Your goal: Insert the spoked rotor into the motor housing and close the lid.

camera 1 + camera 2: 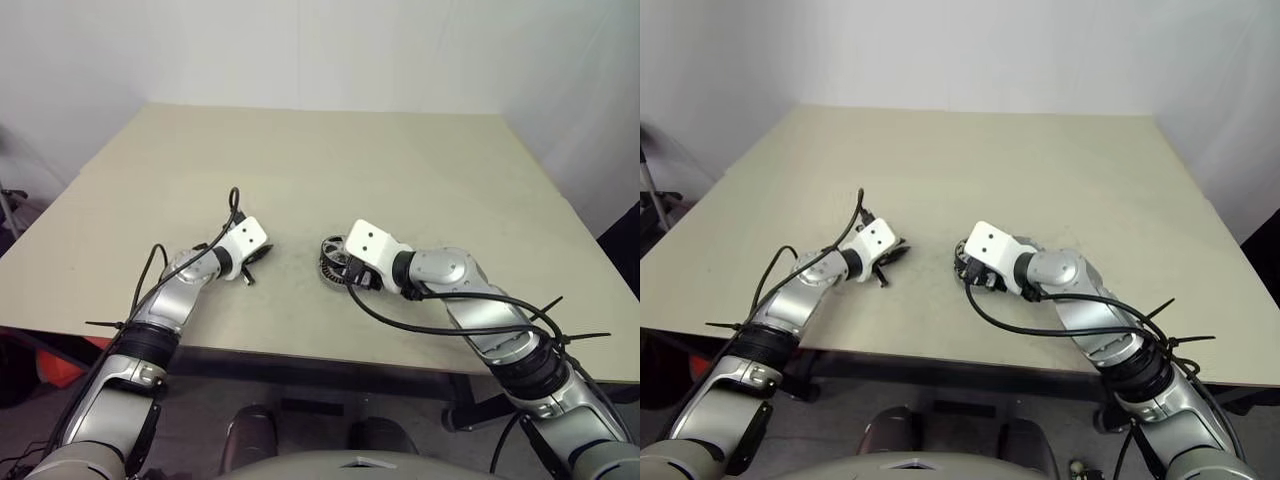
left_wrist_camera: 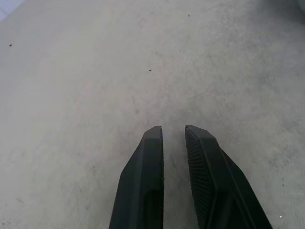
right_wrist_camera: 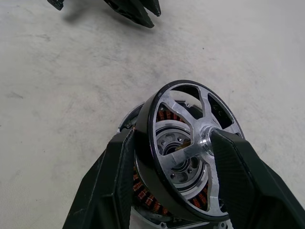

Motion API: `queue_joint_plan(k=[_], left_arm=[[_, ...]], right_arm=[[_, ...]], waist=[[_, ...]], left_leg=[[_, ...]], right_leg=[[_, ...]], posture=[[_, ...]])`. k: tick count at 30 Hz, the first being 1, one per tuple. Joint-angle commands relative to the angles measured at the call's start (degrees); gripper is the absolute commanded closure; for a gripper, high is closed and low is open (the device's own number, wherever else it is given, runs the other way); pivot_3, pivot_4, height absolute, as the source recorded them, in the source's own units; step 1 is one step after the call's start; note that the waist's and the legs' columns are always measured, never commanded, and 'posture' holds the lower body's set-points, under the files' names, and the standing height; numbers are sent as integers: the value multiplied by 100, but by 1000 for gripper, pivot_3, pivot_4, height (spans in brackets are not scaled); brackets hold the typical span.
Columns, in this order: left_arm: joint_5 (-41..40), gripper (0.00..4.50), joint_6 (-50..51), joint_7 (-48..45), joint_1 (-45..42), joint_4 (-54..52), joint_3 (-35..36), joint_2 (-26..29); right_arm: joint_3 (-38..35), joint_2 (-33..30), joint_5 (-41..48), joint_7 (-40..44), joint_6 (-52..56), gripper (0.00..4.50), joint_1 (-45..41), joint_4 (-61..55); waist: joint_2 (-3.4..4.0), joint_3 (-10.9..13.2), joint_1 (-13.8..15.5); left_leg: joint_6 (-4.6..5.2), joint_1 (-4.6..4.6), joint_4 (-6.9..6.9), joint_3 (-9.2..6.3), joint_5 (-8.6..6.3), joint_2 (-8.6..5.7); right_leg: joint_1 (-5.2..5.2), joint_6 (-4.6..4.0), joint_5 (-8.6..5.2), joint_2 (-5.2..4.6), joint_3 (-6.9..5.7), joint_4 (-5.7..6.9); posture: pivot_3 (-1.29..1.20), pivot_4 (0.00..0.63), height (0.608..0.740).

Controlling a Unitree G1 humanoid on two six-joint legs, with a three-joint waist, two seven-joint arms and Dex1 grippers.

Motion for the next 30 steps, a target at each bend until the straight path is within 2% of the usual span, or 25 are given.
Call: queue_joint_plan(k=[1, 6, 7, 11, 13, 20, 25, 28, 30], left_arm=[[14, 3669, -53, 40, -61, -193, 15, 13], [13, 3669, -60, 48, -114, -138, 31, 34], [12, 3669, -62, 46, -117, -137, 34, 41], [24, 3669, -64, 55, -116, -141, 32, 47], [24, 3669, -59, 57, -117, -138, 29, 38], [39, 3669, -75, 58, -136, -93, 7, 21], [2, 3669, -59, 106, -164, -62, 53, -15], [0, 3669, -46, 144, -147, -73, 63, -30], [2, 3669, -40, 151, -87, -134, 53, -25]], right_arm=[[-42, -29, 18, -22, -77, 2489, -135, -91], [-62, 28, 139, 14, 101, 2489, -127, -92], [-48, 18, 156, 27, 115, 1748, -128, -99], [-30, -16, 173, 30, 76, 440, -105, -148], [-44, -35, 187, 45, -23, 42, -104, -213], [-358, 82, 423, -34, 6, 42, -222, -253], [-790, 447, 560, -416, 82, 42, -257, 322], [-885, 563, 641, -474, -47, 645, -221, 711], [-827, 559, 688, -423, -74, 1336, -154, 819]], waist=[[0, 0, 0], [0, 0, 0], [0, 0, 0], [0, 0, 0], [0, 0, 0], [0, 0, 1], [0, 0, -1], [0, 0, -3], [0, 0, 0]], left_leg=[[0, 0, 0, 0, 0, 0], [0, 1, 0, 0, 0, 0], [0, 1, 0, 0, 0, 0], [0, 1, 1, 0, 0, 0], [0, 1, 1, 0, 0, 0], [0, 3, 2, 0, 0, 0], [-1, 4, 2, 0, 1, 0], [-2, 5, 5, 0, 1, -1], [-1, 5, 5, 0, 1, -1]], right_leg=[[0, 0, 0, 0, 0, 0], [1, 0, 0, 0, 0, 0], [1, 0, 0, 0, 0, 0], [2, 0, 0, 0, 0, 0], [2, 0, 0, 0, 0, 1], [4, 0, 0, 0, 0, 2], [5, 0, 0, 0, 0, 4], [8, -1, 0, 0, 0, 4], [8, -1, 0, 0, 0, 4]], posture=[[0, 0, 740], [0, 0, 740], [0, 0, 740], [0, 0, 740], [0, 0, 740], [0, 0, 740], [0, 0, 740], [0, 0, 740], [0, 0, 740]])
